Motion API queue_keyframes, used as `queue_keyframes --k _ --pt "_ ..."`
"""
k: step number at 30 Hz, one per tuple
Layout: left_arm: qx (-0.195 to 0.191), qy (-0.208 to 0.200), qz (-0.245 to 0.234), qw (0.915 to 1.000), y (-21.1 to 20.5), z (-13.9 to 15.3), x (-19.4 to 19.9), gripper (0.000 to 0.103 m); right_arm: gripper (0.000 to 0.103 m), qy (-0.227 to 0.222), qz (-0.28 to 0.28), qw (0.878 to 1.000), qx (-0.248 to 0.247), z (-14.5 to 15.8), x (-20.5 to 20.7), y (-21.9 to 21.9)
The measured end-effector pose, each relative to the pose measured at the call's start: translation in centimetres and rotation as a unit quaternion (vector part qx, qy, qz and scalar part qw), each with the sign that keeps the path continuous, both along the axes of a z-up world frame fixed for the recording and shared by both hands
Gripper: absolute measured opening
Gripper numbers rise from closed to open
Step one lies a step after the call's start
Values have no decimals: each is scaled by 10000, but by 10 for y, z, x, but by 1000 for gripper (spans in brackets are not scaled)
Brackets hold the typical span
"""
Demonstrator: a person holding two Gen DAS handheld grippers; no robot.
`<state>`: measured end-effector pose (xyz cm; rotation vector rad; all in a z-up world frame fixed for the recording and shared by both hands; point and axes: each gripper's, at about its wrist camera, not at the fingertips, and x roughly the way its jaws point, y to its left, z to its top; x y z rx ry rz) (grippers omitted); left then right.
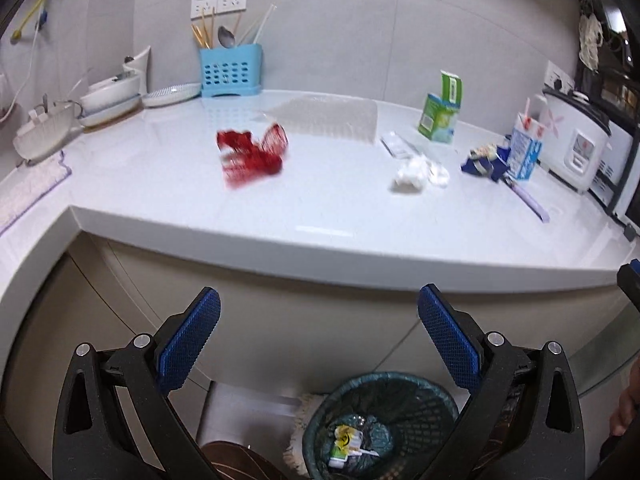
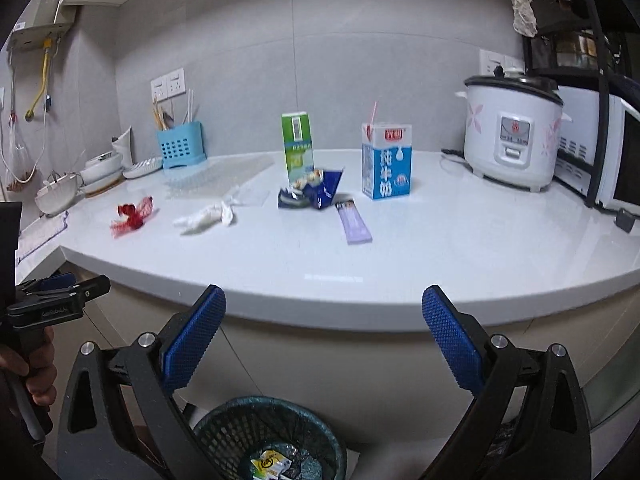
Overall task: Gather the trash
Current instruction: 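Grasp the red mesh net with the left tool while the right tool grasps the milk carton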
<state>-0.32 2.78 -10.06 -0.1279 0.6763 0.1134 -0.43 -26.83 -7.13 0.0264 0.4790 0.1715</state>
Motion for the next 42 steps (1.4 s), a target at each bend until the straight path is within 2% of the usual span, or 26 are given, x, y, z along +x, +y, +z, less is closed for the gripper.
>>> queue_keyframes --k 3,9,17,20,26,33,42 --pt "-44 -28 70 10000 9 15 11 97 95 -112 -45 9999 -103 15 9 2" --pt "15 1 268 9996 30 33 43 97 95 19 -193 9998 -88 27 46 -5" --pt "-10 206 533 9984 63 30 96 97 95 163 -264 9994 -160 28 97 -10" --pt "95 271 619 9977 70 31 116 97 95 221 -298 9992 -174 30 118 -12" --pt "38 673 915 9935 87 18 156 96 95 401 -351 9981 -310 36 162 -15" --pt "33 1079 956 9895 93 4 187 96 95 609 -388 9967 -359 44 217 -27" --pt "202 1235 1028 9868 92 3 207 92 95 661 -393 9953 -597 34 273 -34"
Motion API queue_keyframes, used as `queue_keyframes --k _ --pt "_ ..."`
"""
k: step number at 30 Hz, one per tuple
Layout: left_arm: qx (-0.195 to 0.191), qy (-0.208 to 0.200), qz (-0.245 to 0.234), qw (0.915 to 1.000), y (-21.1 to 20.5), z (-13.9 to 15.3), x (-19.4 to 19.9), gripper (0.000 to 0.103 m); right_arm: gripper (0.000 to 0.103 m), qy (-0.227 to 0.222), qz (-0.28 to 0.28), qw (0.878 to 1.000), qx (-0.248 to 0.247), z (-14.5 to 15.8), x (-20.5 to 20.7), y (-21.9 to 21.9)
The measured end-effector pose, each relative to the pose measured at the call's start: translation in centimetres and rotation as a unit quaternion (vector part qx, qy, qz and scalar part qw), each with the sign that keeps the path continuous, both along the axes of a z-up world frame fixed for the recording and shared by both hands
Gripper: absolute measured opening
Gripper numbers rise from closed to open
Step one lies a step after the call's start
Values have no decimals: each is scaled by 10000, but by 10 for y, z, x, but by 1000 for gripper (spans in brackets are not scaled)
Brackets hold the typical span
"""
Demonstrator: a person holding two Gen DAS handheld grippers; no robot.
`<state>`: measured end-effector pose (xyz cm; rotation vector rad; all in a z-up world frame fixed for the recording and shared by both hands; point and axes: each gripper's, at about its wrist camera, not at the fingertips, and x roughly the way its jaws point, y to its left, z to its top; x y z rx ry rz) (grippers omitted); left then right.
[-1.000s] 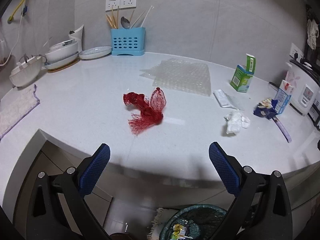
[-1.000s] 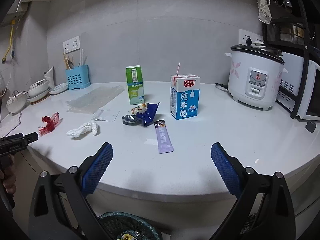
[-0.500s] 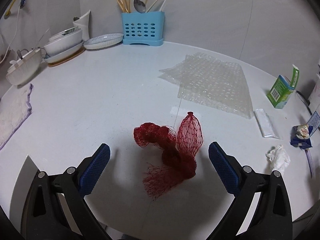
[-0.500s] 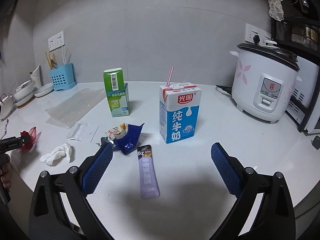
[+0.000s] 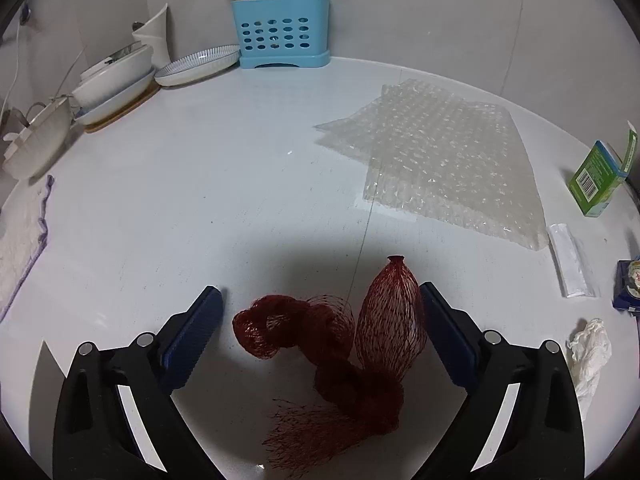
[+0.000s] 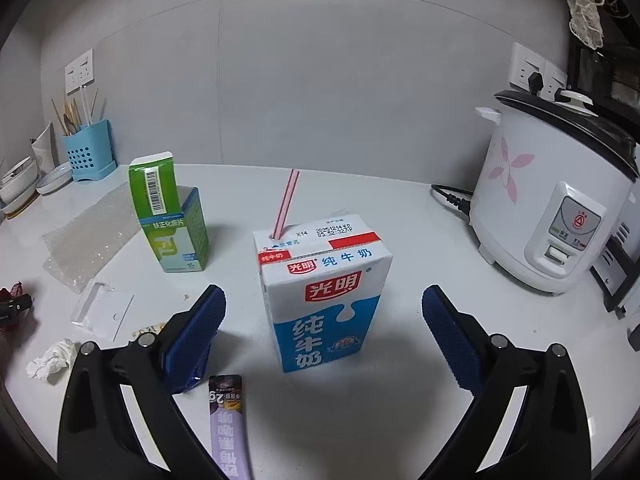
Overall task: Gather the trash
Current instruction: 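Grasp the red mesh net with the left tool while the right tool grasps the milk carton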
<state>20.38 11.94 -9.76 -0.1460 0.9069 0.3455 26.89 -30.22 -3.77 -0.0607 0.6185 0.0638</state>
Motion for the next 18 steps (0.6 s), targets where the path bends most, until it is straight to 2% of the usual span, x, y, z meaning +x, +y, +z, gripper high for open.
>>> queue_keyframes --k 2,3,4,6,8,10,13,18 --pt "4 18 31 10000 -1 3 2 77 95 38 -27 10000 57 -5 9 -4" --pt "0 41 7 10000 -2 4 3 73 95 57 -39 9999 110 -6 12 -6" --pt "10 63 -1 10000 -3 5 3 62 95 99 -10 9998 189 -8 17 -9" --pt "-3 140 23 9999 -4 8 3 49 95 131 13 9996 255 -11 22 -10" --pt "-6 195 -7 9998 -6 9 2 30 94 129 -1 9997 228 -12 26 -10" --pt "27 208 -88 9997 -10 10 4 20 82 139 39 9996 225 -14 28 -8" --pt "-3 122 -179 9998 -12 11 5 16 68 184 57 9994 275 -18 31 -6" --pt "-131 -21 -351 9993 -15 13 6 15 68 75 -18 9997 220 -17 27 -2"
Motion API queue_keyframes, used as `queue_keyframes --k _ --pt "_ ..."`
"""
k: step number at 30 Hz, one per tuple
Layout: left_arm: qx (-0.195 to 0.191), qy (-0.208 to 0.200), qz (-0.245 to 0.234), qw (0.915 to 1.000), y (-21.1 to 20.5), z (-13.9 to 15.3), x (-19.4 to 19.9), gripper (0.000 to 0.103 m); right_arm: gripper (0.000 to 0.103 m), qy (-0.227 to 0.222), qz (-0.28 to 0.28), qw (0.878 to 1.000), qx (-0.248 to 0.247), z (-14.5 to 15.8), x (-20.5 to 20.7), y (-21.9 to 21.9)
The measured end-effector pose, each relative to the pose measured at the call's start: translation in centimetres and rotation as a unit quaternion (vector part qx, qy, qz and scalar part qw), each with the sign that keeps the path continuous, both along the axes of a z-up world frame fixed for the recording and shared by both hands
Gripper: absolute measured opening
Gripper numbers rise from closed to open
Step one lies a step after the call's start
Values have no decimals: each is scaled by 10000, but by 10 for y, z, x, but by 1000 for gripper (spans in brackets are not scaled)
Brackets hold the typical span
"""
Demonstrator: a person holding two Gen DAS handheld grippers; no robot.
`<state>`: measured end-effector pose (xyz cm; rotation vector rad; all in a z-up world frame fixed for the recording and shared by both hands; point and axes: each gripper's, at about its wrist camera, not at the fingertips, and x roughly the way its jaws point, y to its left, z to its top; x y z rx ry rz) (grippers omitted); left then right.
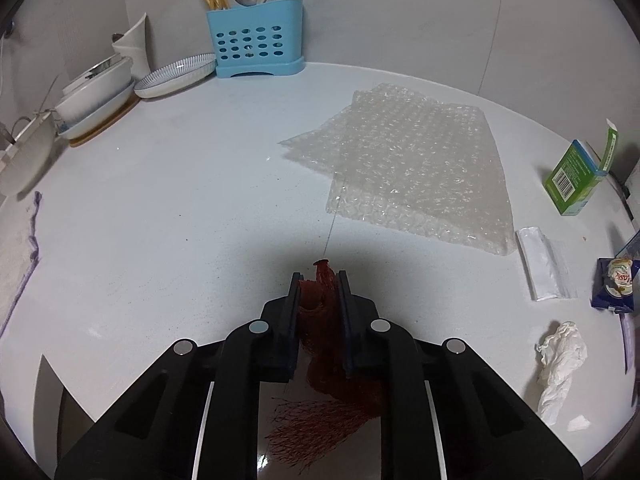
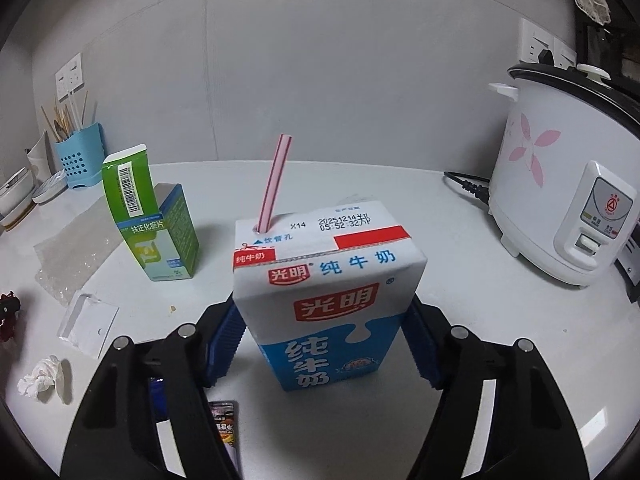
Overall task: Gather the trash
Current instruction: 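Grasp the red mesh net with the left tool while the right tool grasps the milk carton, then carry the red net and milk carton down over the wastebasket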
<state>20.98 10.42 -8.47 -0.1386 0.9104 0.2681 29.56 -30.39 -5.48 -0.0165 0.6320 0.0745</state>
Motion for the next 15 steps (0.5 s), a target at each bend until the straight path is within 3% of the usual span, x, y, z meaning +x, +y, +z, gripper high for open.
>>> queue_keyframes --k 15 --pt "-79 -251 -260 9993 -22 27 -24 12 65 -204 -351 9992 5 31 -47 2"
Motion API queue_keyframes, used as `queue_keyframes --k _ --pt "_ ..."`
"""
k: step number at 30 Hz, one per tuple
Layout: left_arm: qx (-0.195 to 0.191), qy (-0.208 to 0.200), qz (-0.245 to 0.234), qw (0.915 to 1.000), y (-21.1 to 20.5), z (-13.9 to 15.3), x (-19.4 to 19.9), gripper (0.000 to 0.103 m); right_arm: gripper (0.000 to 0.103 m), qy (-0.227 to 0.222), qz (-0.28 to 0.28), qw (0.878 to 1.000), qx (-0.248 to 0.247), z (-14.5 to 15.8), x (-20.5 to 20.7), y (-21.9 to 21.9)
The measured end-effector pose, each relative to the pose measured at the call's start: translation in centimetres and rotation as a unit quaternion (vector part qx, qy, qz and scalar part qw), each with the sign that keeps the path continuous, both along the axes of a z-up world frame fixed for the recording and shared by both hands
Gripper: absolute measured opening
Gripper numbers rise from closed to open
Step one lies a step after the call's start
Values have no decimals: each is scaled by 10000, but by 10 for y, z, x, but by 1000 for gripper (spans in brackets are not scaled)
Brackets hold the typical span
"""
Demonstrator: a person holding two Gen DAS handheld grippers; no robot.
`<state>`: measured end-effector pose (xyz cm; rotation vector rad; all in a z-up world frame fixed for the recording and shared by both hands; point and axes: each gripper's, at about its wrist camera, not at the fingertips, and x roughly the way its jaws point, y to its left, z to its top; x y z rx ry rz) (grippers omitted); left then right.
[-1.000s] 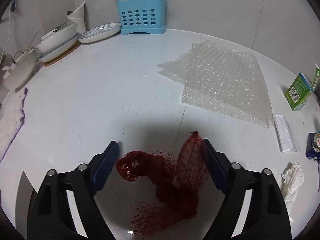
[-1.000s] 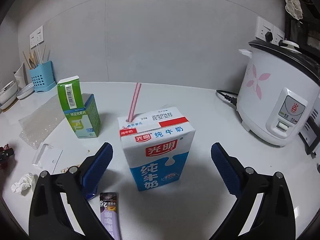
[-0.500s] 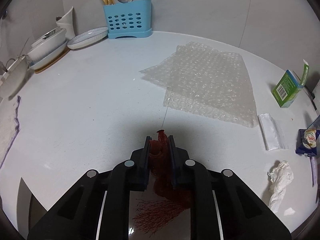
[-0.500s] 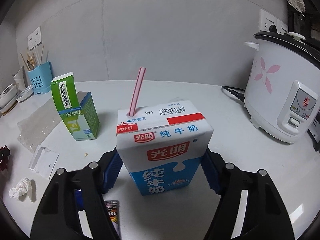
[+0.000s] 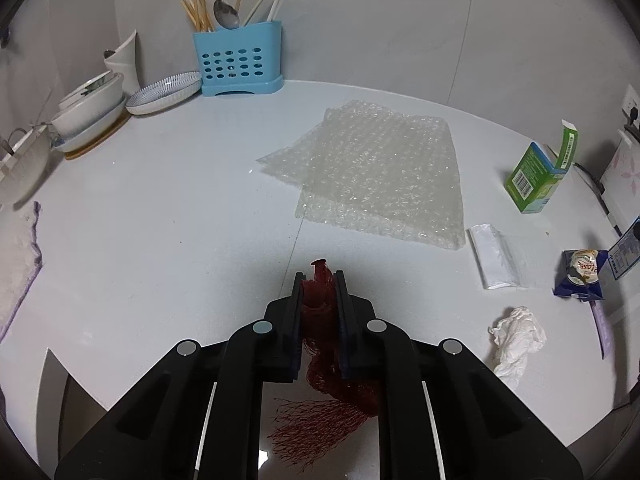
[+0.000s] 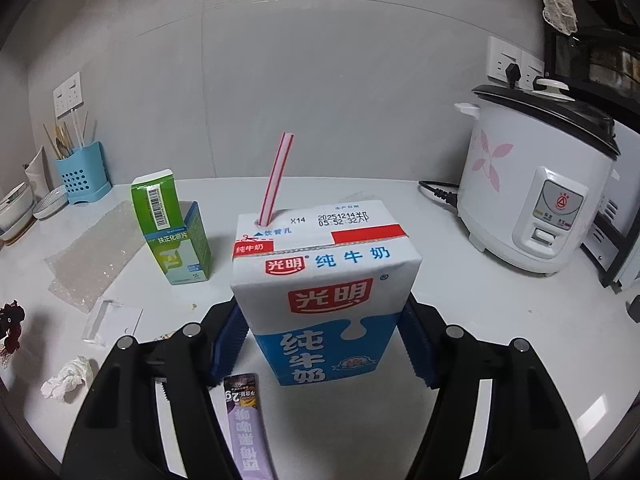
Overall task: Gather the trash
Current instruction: 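Carry the red net and milk carton down over the wastebasket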
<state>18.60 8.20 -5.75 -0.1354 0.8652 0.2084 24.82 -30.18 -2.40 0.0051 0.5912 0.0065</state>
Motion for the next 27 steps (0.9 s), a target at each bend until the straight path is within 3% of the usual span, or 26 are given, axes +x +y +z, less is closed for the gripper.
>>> queue_keyframes --k 16,27 --pt "-189 -665 -575 9959 -43 50 -70 12 64 -186 12 9997 184 33 -95 3" --pt "-182 -986 -790 9918 -72 60 -128 12 64 -525 247 9981 213 42 -166 23"
